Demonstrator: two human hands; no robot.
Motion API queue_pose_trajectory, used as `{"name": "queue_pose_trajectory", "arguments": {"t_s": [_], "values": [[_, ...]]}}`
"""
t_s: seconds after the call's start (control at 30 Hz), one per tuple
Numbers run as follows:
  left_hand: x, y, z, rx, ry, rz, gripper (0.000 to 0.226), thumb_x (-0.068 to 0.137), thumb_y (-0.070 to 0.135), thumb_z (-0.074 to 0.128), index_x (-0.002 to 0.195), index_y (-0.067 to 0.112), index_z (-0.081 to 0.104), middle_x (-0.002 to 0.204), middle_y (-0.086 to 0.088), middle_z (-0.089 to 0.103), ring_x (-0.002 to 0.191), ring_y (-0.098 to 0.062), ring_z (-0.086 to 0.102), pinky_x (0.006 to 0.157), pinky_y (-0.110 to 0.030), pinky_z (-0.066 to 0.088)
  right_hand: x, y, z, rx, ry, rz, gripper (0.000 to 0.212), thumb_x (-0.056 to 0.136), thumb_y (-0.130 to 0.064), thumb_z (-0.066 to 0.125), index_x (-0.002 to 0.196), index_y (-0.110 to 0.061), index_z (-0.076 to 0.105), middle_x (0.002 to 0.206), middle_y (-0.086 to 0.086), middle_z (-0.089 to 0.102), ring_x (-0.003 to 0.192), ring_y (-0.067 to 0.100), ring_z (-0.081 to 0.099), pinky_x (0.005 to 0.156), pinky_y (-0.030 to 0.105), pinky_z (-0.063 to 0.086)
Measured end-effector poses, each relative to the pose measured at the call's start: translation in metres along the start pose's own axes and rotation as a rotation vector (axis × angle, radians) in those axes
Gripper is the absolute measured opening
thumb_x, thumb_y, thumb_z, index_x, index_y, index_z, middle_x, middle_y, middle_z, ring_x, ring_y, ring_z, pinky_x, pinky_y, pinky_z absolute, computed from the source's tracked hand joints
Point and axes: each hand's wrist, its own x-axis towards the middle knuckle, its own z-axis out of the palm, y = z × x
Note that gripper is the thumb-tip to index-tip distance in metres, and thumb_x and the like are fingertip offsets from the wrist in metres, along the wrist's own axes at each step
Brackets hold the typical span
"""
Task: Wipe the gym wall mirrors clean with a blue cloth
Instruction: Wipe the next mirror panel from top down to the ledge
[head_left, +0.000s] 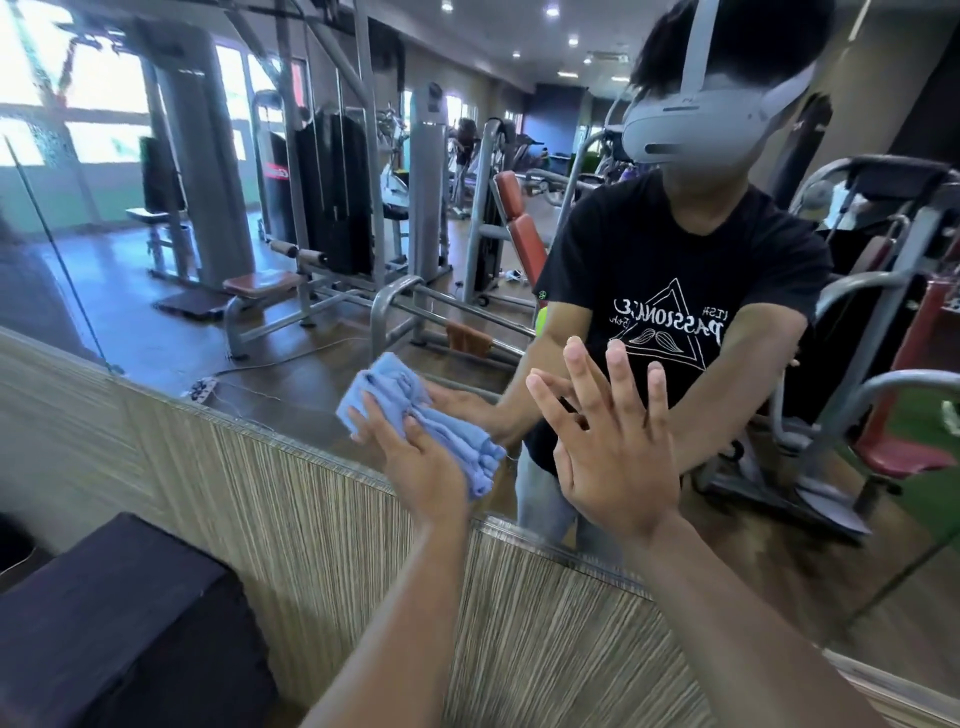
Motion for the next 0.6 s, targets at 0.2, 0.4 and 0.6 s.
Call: {"name": "queue_pose_trajectory", "arguments": {"t_s": [0.2, 0.4, 0.6], "values": [[-0.102, -0.004, 0.016, 0.019, -0.212, 0.073, 0.057, 0.108, 0.019, 0.036, 0.151, 0.043, 0.007, 0.162, 0.017, -0.015, 0.151, -0.005, -0.017, 0.112, -0.008, -0.004, -0.001, 0.003, -0.006, 0.049, -0.084, -0.011, 0.059, 0.105, -0.020, 0.018, 0.162, -0.025, 0.030, 0.169, 0.012, 0.020, 0.155, 0.040, 0.015, 0.125, 0.062, 0.008], [-0.037, 0.013, 0.014, -0.002, -0.092, 0.065, 0.057, 0.107, 0.017, 0.039, 0.159, 0.026, 0.019, 0.169, -0.003, 0.003, 0.156, -0.026, 0.004, 0.124, -0.032, 0.013, -0.002, 0.003, -0.007, 0.057, -0.056, -0.006, 0.068, 0.099, -0.017, 0.045, 0.163, -0.025, 0.025, 0.170, 0.012, 0.017, 0.156, 0.040, 0.011, 0.126, 0.061, 0.003], [0.041, 0.005, -0.018, 0.036, 0.020, -0.019, 0.058, 0.108, 0.015, 0.040, 0.161, 0.019, 0.017, 0.168, -0.007, 0.013, 0.152, -0.025, 0.022, 0.118, -0.032, 0.023, 0.001, -0.001, -0.013, 0.115, -0.057, 0.001, 0.069, 0.093, -0.013, 0.050, 0.160, -0.023, 0.035, 0.170, 0.014, 0.018, 0.156, 0.042, 0.010, 0.125, 0.063, 0.001]]}}
